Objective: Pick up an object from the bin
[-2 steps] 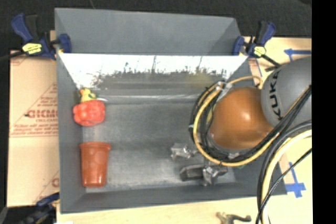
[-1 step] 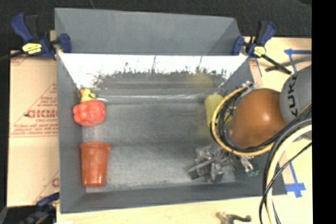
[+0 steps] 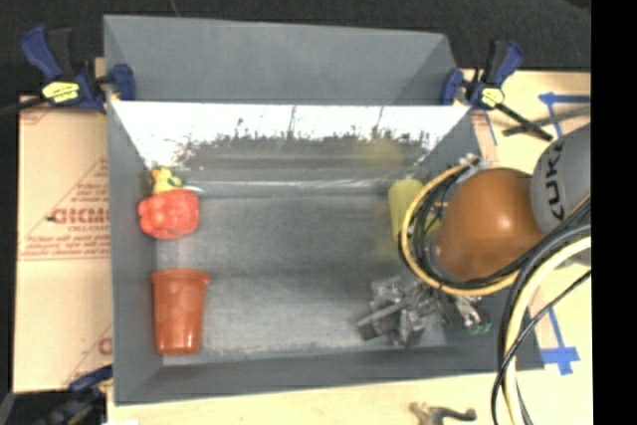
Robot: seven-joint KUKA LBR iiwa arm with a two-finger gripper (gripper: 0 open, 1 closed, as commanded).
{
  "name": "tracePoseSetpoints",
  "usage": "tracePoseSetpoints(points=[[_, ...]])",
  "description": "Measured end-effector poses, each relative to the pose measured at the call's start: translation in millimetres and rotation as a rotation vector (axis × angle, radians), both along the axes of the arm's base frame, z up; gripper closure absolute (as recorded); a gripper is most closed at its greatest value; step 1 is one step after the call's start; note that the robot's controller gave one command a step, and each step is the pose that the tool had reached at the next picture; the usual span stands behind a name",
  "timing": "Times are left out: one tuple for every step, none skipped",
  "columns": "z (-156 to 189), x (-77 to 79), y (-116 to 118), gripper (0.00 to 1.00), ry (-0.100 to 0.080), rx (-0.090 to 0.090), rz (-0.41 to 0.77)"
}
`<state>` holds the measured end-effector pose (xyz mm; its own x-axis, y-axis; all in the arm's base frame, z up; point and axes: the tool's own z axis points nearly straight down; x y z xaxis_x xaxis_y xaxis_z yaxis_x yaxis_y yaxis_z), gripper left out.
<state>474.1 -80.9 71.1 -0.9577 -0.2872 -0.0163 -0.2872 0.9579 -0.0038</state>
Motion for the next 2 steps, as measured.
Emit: tracePoseSetpoints(points=[[4.2,0.4,-0.1,1.00,-0.004,0.000,-0.001],[7.0,0.6,-0.3,1.00,-0.006,0.000,-0.002]])
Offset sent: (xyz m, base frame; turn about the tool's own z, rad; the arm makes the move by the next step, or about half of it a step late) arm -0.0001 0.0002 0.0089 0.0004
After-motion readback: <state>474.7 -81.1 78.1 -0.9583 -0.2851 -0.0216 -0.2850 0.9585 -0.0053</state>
